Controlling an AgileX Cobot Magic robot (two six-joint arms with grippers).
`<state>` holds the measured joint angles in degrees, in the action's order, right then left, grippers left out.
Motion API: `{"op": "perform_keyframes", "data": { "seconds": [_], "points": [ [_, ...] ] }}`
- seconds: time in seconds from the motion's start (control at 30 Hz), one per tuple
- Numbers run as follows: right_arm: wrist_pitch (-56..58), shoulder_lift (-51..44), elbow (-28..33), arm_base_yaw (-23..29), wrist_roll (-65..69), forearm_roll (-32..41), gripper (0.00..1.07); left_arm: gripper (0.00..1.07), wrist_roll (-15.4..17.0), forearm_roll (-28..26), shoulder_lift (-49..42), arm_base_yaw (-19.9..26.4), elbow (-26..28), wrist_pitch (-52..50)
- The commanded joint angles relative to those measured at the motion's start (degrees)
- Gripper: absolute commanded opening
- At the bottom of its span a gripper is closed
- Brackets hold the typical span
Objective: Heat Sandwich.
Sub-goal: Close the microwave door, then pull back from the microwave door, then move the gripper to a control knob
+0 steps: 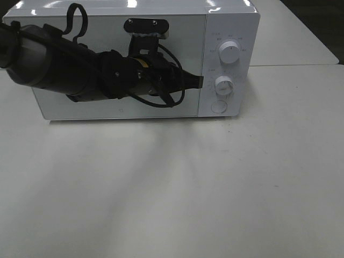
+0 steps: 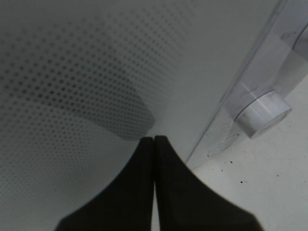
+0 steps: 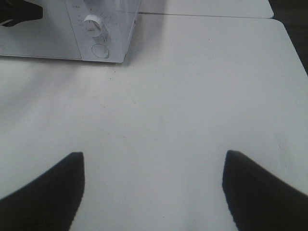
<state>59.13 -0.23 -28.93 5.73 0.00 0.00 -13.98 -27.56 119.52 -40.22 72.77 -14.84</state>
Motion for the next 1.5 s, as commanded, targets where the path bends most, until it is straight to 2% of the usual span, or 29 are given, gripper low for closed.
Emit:
{"op": "perform_keyframes", "data": {
  "seconds": [0.03, 0.43, 0.6, 1.0, 1.2, 1.33, 1.4, 1.47, 1.5],
  "points": [
    [-0.1, -1.5, 0.1, -0.3, 0.0, 0.0, 0.76, 0.0, -0.1, -1.2, 0.1, 1.6, 1.6, -7.1],
    [-0.1, -1.5, 0.1, -0.3, 0.0, 0.0, 0.76, 0.0, -0.1, -1.2, -0.3, 1.3, 1.4, -4.1],
    [-0.1, -1.5, 0.1, -0.3, 0.0, 0.0, 0.76, 0.0, -0.1, -1.1, -2.3, 0.9, -0.3, -4.3],
    [-0.1, -1.5, 0.1, -0.3, 0.0, 0.0, 0.76, 0.0, -0.1, -0.6, -8.0, -3.8, -9.2, -4.5],
    [-0.1, -1.5, 0.1, -0.3, 0.0, 0.0, 0.76, 0.0, -0.1, -0.6, -11.3, -4.6, -13.5, -4.0],
    [-0.1, -1.5, 0.1, -0.3, 0.0, 0.0, 0.76, 0.01, -0.1, -0.7, -14.3, -4.7, -16.2, 0.6],
    [-0.1, -1.5, 0.1, -0.3, 0.0, 0.0, 0.76, 0.06, -0.1, -0.9, -15.7, -4.7, -16.7, 5.2],
    [-0.1, -1.5, 0.1, -0.3, 0.0, 0.0, 0.76, 0.25, -0.1, -0.9, -17.5, -4.7, -16.7, 11.1],
    [-0.1, -1.5, 0.1, -0.3, 0.0, 0.0, 0.76, 0.25, -0.1, -0.9, -17.5, -4.7, -16.7, 11.1]
  ]
}}
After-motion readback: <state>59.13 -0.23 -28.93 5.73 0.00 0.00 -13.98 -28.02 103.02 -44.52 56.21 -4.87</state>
